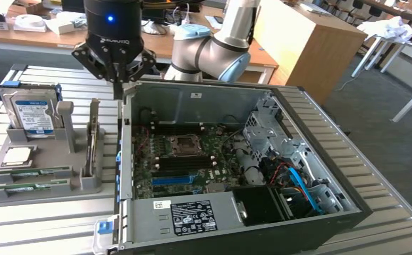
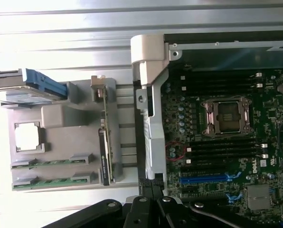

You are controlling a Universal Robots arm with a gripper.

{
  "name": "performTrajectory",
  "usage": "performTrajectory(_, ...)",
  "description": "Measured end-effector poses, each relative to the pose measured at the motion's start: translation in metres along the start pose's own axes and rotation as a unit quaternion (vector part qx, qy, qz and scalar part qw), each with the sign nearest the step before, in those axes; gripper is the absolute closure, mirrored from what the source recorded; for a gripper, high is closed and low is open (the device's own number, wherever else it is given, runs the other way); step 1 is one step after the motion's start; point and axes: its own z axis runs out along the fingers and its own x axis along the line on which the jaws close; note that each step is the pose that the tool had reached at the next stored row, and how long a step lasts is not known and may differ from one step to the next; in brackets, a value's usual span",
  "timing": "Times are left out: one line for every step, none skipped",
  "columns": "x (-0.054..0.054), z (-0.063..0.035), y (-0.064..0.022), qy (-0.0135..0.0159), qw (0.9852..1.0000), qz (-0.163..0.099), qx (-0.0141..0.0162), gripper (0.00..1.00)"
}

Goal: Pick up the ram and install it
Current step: 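Reach for the ram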

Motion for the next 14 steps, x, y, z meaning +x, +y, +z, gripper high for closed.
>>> performTrajectory(0.002,0.0,-0.0001,0.0,1.0,0.0,0.0,0.9)
performTrajectory(0.003,0.0,-0.0002,0.0,1.0,0.0,0.0,0.9)
performTrajectory(0.005,-0.0001,-0.0003,0.0,1.0,0.0,0.0,0.9)
performTrajectory(0.007,-0.0001,-0.0005,0.0,1.0,0.0,0.0,0.9)
performTrajectory(0.009,-0.0001,-0.0006,0.0,1.0,0.0,0.0,0.9)
performTrajectory(0.011,-0.0001,-0.0007,0.0,1.0,0.0,0.0,0.9)
performTrajectory(0.012,-0.0002,-0.0008,0.0,1.0,0.0,0.0,0.9)
performTrajectory(0.014,-0.0002,-0.001,0.0,1.0,0.0,0.0,0.9)
performTrajectory(0.016,-0.0002,-0.0011,0.0,1.0,0.0,0.0,0.9)
performTrajectory(0.017,-0.0002,-0.0012,0.0001,1.0,0.0,0.0,0.9)
performTrajectory(0.019,-0.0002,-0.0013,0.0001,1.0,0.0,0.0,0.9)
performTrajectory(0.021,-0.0003,-0.0015,0.0001,1.0,0.0,0.0,0.9)
performTrajectory(0.023,-0.0003,-0.0016,0.0001,1.0,0.0,0.0,0.9)
performTrajectory(0.024,-0.0003,-0.0017,0.0001,1.0,0.0,0.0,0.9)
